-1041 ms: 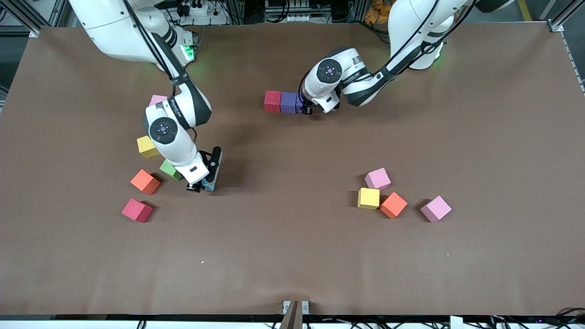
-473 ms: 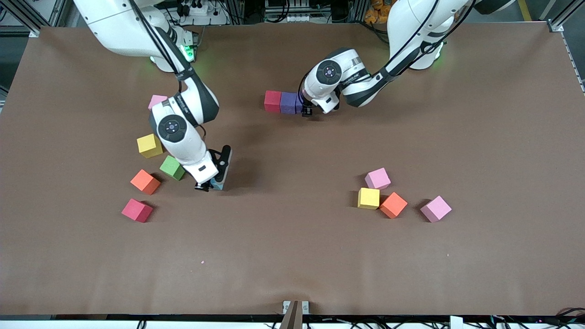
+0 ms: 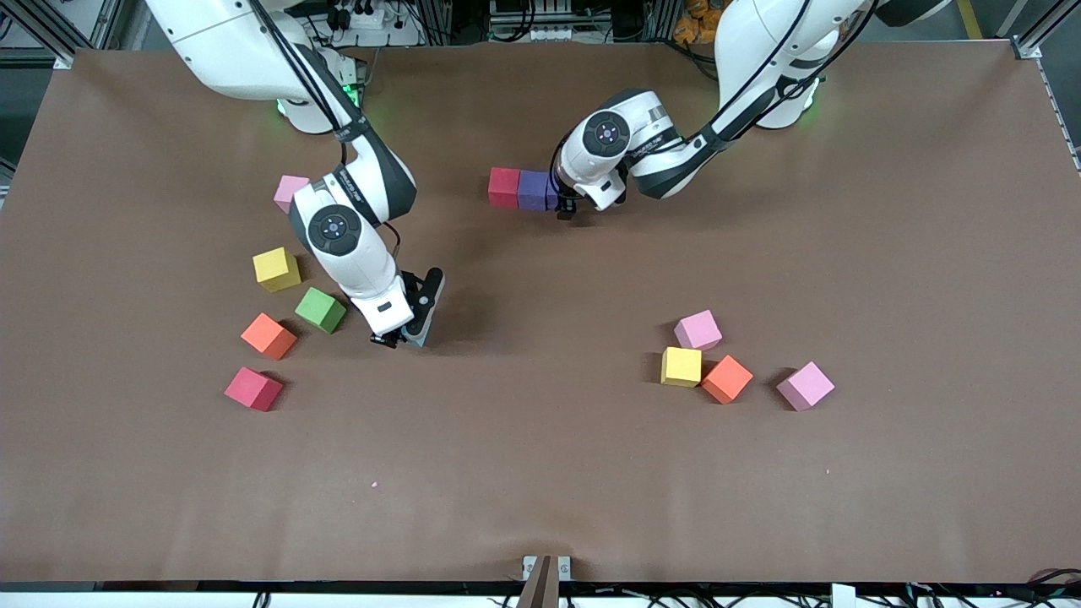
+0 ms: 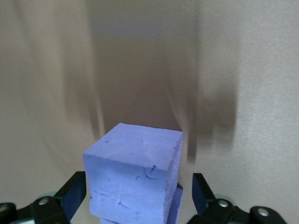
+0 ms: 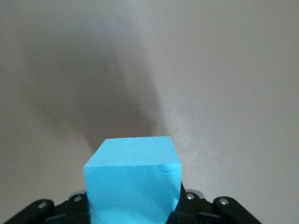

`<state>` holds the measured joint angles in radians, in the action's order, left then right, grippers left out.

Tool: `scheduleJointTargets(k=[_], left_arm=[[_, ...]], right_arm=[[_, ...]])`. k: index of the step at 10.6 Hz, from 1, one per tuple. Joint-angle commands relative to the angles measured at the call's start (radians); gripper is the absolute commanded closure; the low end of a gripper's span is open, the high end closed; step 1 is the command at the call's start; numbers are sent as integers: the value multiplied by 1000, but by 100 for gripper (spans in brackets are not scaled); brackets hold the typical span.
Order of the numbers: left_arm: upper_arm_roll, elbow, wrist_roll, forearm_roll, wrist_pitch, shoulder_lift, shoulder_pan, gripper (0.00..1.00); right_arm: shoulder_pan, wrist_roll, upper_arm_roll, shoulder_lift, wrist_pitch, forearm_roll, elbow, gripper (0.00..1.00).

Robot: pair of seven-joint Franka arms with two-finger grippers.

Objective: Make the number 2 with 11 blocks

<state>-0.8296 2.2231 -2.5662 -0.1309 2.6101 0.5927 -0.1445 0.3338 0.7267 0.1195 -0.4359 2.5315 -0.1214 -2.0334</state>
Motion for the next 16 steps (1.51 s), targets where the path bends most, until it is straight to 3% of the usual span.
scheduleJointTargets(k=[1,5,9,10,14,16], left_arm=[[-11,17,-12,10,-35,-85,2,0],[-31,15,0,14,-68,-114,25,0],[-141,-26,121,11,-180,-111,257,0],[-141,-60,156,13,-238,-110,272,0],[-134,-187,293,10,-350,-90,361,0],[-132,-216,415,5,-395,-90,436,0]], right_arm=[[-7,-77,34,11,-40,-3,2,66],[1,-229,78,6,-46,-3,12,66],[1,-250,86,6,-46,-3,12,66],[1,-289,88,6,-46,-1,12,66],[22,-699,184,13,-95,-1,13,66],[112,-992,192,5,-96,-3,28,66]])
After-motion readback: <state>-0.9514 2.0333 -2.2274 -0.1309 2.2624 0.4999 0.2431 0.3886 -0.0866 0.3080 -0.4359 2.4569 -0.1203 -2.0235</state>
